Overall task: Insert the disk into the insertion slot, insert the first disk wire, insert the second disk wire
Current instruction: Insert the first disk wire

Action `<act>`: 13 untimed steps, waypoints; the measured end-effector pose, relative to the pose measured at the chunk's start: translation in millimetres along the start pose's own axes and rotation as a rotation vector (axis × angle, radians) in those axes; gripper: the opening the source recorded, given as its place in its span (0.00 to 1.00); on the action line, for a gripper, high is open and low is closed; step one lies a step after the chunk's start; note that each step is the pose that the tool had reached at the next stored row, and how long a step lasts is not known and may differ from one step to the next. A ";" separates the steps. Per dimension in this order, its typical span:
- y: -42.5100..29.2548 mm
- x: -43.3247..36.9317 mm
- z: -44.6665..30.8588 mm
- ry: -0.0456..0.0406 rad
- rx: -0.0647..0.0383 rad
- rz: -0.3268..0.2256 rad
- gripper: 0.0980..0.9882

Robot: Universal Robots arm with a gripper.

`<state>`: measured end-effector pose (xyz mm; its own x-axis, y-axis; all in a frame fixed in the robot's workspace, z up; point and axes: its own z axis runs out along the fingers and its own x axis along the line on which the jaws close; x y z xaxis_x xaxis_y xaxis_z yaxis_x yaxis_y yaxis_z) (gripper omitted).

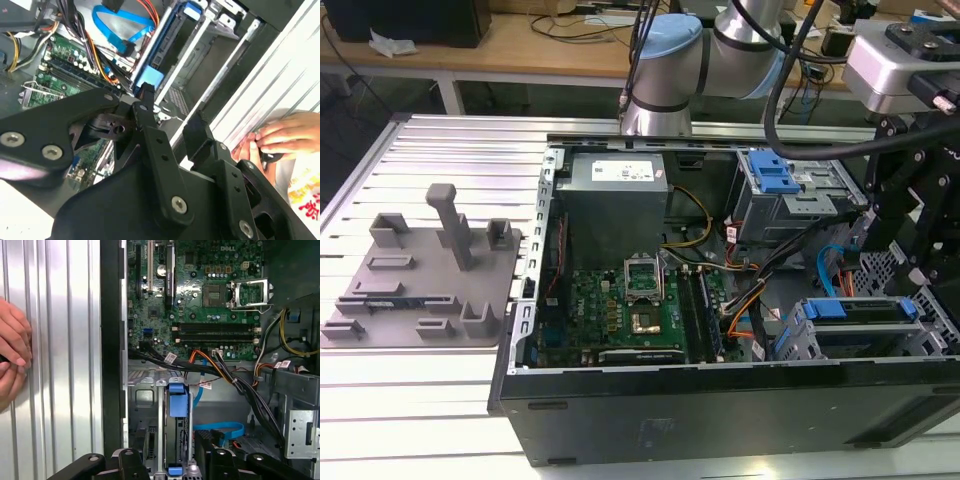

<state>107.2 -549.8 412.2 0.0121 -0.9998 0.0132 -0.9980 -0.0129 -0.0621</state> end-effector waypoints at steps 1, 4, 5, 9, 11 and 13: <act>0.0 -6.0 -0.1 0.0050 0.000 0.000 0.46; -0.8 -24.5 -0.3 0.0536 -0.001 -0.003 0.46; -0.9 -26.8 -0.2 0.0720 -0.001 -0.004 0.46; -1.2 -36.6 -0.4 0.1893 -0.002 -0.011 0.46; -1.1 -38.1 -0.3 0.2131 -0.003 -0.011 0.46; -1.3 -41.4 -0.4 0.2321 -0.003 -0.011 0.46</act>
<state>108.0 -508.4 412.1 0.0091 -0.9700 0.2431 -0.9981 -0.0238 -0.0576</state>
